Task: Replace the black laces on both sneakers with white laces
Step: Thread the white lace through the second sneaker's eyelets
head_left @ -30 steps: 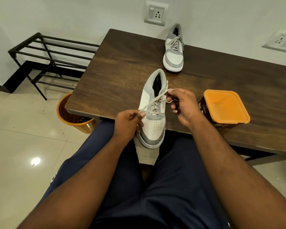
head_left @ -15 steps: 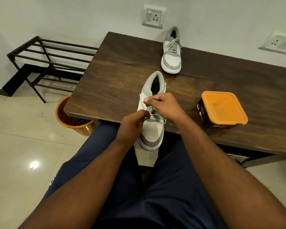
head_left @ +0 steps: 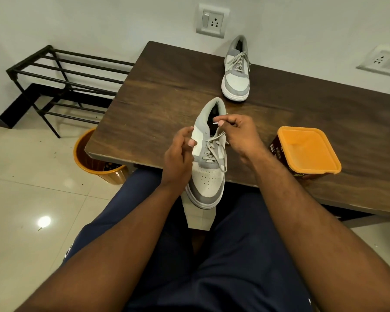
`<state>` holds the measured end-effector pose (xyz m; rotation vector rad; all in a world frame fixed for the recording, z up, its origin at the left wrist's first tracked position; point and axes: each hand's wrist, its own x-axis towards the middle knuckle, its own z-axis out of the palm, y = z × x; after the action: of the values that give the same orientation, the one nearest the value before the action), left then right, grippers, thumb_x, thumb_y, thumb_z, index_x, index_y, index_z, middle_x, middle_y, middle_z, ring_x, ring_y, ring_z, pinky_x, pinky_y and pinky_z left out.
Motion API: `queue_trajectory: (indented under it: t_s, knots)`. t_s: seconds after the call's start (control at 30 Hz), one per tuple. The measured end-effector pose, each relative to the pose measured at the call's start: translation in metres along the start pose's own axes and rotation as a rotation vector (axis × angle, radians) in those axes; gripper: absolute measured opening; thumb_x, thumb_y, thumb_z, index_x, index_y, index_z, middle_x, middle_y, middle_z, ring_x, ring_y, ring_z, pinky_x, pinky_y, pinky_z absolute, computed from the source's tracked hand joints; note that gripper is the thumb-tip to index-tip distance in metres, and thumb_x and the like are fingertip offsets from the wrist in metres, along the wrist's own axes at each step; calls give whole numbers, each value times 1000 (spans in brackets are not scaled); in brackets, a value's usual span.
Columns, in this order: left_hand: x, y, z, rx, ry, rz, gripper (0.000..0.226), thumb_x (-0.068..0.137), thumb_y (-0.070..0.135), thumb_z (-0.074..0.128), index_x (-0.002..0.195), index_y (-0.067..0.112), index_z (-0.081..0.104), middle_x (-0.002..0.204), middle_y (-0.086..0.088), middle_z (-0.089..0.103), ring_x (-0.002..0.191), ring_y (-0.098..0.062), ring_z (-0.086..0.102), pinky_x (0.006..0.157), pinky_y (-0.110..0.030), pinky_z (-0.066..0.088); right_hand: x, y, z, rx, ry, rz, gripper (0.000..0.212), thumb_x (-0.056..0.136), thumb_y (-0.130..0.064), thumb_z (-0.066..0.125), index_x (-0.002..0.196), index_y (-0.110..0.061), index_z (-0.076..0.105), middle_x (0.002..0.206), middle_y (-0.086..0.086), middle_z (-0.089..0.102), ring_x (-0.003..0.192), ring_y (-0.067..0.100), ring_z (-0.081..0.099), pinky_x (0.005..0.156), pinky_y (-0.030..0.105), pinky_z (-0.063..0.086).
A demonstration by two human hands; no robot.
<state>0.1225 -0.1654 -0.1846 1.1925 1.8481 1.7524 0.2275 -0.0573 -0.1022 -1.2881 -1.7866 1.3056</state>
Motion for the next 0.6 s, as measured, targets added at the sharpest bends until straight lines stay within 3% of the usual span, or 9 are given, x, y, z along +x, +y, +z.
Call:
queue_trajectory:
  t_s: [0.1, 0.17, 0.23, 0.33, 0.47, 0.6]
  knots:
    - [10, -5, 12, 17, -15, 0, 29, 102, 20, 45, 128, 21, 58, 103, -2, 68, 86, -22, 65, 77, -43, 56, 2, 4, -2, -149, 39, -84, 13, 89, -9, 66, 95, -15, 76, 79, -7, 69, 61, -7, 57, 64, 17, 45]
    - [12, -11, 17, 47, -18, 31, 29, 101, 18, 48, 126, 13, 62, 104, -3, 67, 87, -24, 65, 79, -44, 56, 4, 7, 0, -250, 33, -134, 12, 88, -10, 66, 94, -14, 76, 83, -6, 70, 71, -1, 61, 71, 21, 50]
    - [13, -17, 18, 85, -17, 61, 27, 99, 14, 52, 123, 8, 65, 98, 1, 64, 83, -17, 62, 77, -35, 55, 6, 9, 2, -371, 35, -194, 12, 90, -11, 64, 93, -15, 75, 86, -7, 66, 84, 7, 61, 80, 27, 51]
    - [15, -23, 17, 124, -23, 98, 25, 98, 10, 55, 119, 6, 67, 97, -2, 66, 87, -6, 58, 78, -19, 48, 9, 15, 7, -592, 79, -254, 11, 92, -19, 61, 93, -20, 72, 97, -9, 49, 100, 13, 46, 83, 25, 38]
    - [18, -24, 20, 64, 5, 100, 21, 94, 7, 60, 112, 5, 70, 98, -2, 69, 90, -11, 63, 79, -24, 52, 9, 17, 13, -677, 106, -220, 12, 93, -27, 58, 94, -24, 70, 115, -8, 47, 111, 18, 38, 93, 32, 34]
    - [24, -19, 23, -127, 41, -50, 16, 87, 11, 71, 102, 15, 74, 93, 6, 70, 83, -8, 65, 74, -22, 53, 8, 17, 19, -715, 108, -165, 12, 93, -29, 57, 97, -28, 69, 137, -7, 42, 124, 21, 34, 99, 39, 28]
